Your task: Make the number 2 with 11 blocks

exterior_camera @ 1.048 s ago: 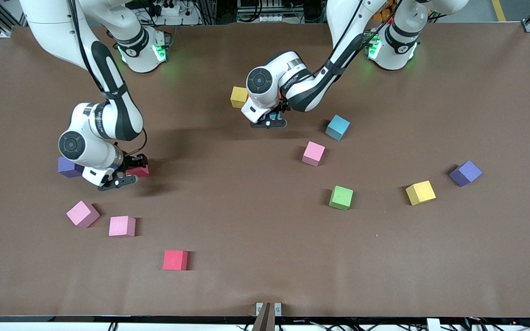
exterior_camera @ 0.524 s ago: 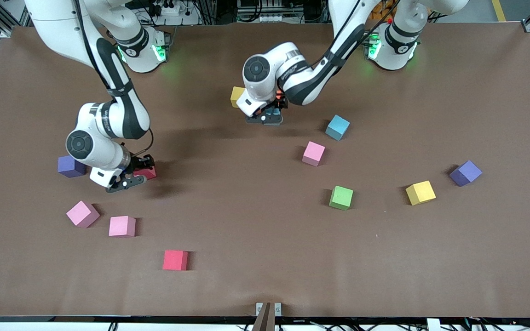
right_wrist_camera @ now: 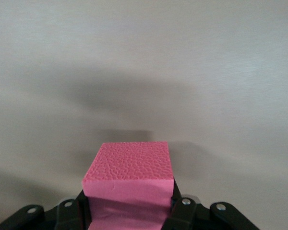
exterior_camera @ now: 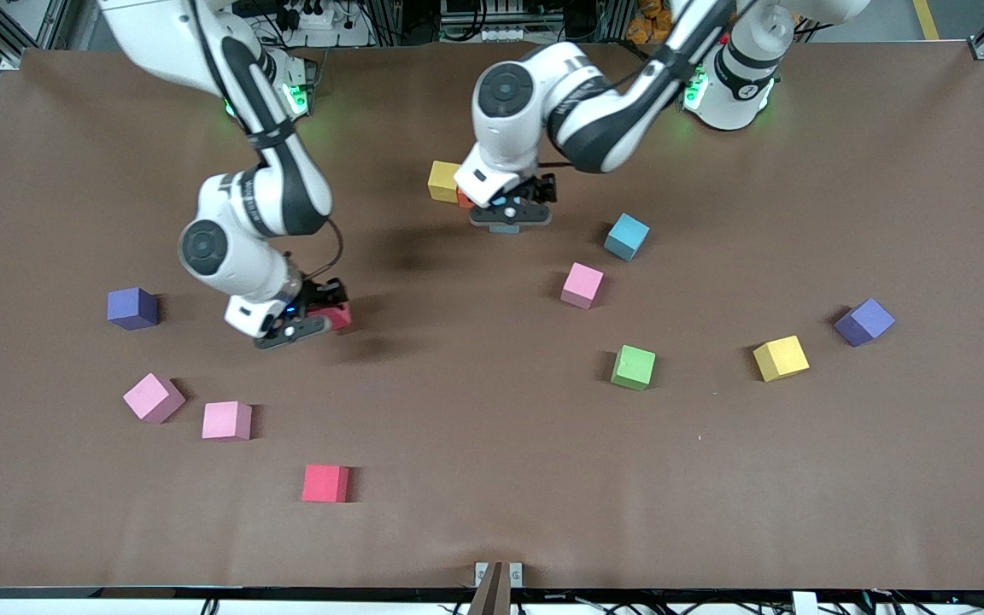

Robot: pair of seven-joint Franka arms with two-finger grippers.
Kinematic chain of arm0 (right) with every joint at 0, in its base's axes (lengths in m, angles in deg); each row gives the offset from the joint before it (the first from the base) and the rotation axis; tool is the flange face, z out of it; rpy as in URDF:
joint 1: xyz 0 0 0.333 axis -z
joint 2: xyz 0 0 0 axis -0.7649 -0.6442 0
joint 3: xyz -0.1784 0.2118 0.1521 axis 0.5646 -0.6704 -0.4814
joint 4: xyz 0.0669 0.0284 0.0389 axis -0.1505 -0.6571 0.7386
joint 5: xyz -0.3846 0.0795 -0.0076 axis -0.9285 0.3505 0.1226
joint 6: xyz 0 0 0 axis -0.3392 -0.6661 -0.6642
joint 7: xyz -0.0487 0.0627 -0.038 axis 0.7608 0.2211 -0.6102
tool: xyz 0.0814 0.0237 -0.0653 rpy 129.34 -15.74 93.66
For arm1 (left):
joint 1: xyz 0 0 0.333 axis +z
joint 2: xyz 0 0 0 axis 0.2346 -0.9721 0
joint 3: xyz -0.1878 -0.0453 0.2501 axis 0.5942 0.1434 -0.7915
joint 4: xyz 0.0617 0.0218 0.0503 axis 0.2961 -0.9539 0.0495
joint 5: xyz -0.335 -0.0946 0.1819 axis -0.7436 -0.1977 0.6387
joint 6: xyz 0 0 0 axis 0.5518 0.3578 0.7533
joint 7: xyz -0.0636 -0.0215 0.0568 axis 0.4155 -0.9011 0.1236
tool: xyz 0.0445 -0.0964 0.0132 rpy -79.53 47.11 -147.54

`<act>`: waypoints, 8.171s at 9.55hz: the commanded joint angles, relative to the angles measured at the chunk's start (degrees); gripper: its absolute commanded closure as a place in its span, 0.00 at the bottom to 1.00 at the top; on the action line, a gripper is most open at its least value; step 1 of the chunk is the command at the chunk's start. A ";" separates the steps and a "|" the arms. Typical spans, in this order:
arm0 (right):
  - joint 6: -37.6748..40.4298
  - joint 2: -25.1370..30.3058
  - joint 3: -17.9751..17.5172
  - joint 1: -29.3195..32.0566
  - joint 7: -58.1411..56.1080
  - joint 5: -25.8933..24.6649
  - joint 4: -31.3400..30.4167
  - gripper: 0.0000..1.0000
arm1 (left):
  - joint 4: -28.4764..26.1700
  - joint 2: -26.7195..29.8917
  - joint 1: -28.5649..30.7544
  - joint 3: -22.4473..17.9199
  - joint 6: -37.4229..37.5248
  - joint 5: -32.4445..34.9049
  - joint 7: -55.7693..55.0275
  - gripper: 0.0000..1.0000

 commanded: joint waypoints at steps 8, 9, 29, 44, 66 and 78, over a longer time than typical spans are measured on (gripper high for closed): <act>-7.72 -8.92 0.52 -23.31 41.36 1.13 9.68 0.79 | -1.42 1.74 34.06 13.61 4.85 8.74 18.45 0.00; -7.99 -9.80 0.60 -25.15 44.00 1.04 10.39 0.80 | -1.33 0.94 34.87 13.35 4.07 9.10 20.73 0.00; 2.03 -16.75 0.43 -32.73 56.52 -2.38 19.54 0.83 | 15.63 -21.92 26.71 3.51 -3.66 20.53 26.64 0.00; 7.65 -14.39 0.52 -30.80 57.82 -3.53 21.03 0.00 | 13.53 -24.21 25.12 1.22 -7.98 21.32 26.73 0.97; 11.88 -14.90 8.16 -3.47 -38.72 -2.74 32.62 0.00 | 13.61 -7.95 21.17 15.11 7.40 21.49 48.07 1.00; 2.37 -29.85 0.69 13.66 -58.72 -0.29 48.02 0.00 | 13.96 -15.94 0.88 10.90 0.99 20.88 69.16 1.00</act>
